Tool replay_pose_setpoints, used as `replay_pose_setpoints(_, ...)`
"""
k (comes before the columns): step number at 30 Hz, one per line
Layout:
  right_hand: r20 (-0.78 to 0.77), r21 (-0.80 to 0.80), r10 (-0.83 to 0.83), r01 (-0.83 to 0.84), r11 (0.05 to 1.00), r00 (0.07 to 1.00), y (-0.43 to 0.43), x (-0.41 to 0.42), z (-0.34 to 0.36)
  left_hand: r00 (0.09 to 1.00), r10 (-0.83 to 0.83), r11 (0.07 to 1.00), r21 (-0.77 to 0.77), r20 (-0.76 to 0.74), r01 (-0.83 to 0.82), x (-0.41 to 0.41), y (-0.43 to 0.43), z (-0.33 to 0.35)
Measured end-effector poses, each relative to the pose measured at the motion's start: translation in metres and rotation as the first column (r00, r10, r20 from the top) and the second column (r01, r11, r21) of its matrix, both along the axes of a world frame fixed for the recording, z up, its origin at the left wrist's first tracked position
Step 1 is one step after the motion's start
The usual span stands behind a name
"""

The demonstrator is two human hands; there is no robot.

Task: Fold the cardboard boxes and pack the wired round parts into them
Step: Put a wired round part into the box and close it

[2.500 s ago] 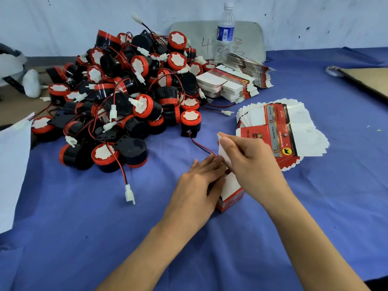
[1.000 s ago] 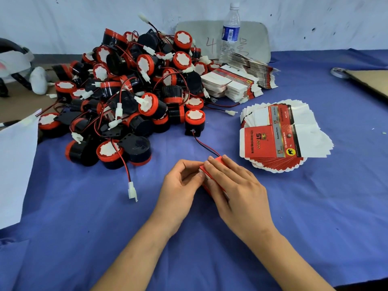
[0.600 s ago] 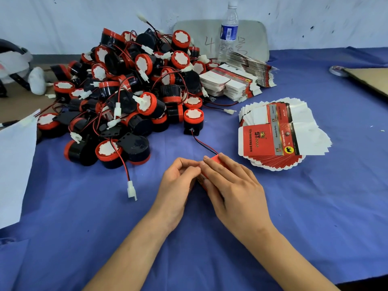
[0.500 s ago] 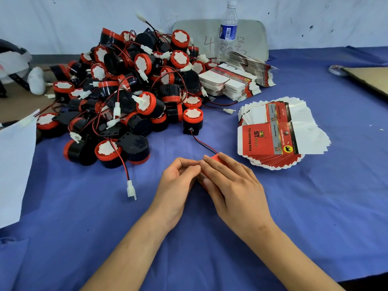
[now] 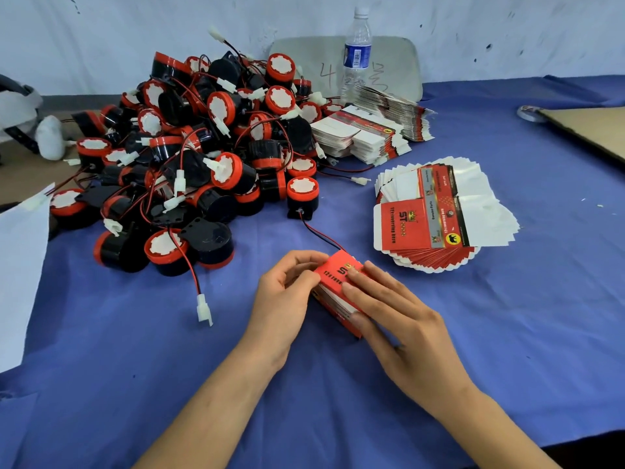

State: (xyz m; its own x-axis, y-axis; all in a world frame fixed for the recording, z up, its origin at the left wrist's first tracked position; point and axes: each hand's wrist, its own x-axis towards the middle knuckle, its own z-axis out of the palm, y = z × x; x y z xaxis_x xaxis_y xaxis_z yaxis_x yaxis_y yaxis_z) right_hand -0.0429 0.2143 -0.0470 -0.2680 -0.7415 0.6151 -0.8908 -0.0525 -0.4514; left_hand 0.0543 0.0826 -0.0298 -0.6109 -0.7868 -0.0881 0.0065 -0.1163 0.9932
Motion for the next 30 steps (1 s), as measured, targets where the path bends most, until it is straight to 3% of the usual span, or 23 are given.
replay_pose_setpoints(15, -0.424, 0.02, -0.045, 0.059, 0.998, 0.905, 0.001, 0.0, 0.01, 0.999, -0.032, 0.995, -0.099, -0.001, 0.032, 0.003, -0.003, -0.002)
replay_pose_setpoints(19, -0.444, 0.086, -0.029, 0.074, 0.994, 0.896, 0.004, -0.008, 0.011, 0.998, -0.038, 0.979, -0.199, 0.042, 0.046, 0.001, 0.0, -0.002)
replay_pose_setpoints(22, -0.3, 0.116, -0.006, 0.043, 0.992, 0.954, 0.003, -0.009, 0.01, 0.996, -0.045, 0.957, -0.283, 0.072, 0.064, 0.0, 0.0, -0.003)
replay_pose_setpoints(25, 0.042, 0.146, -0.048, 0.042, 0.988, 0.998, 0.001, -0.004, 0.008, 0.984, -0.116, 0.93, -0.335, 0.133, 0.155, 0.0, -0.003, 0.0)
replay_pose_setpoints(27, 0.268, 0.13, -0.071, 0.037, 0.991, 0.961, 0.004, -0.001, 0.005, 0.959, -0.159, 0.88, -0.407, 0.235, 0.246, 0.002, -0.007, 0.001)
replay_pose_setpoints(30, 0.364, 0.09, -0.106, 0.079, 0.993, 0.925, 0.01, -0.003, 0.004, 0.928, -0.23, 0.785, -0.508, 0.293, 0.355, 0.011, -0.011, 0.0)
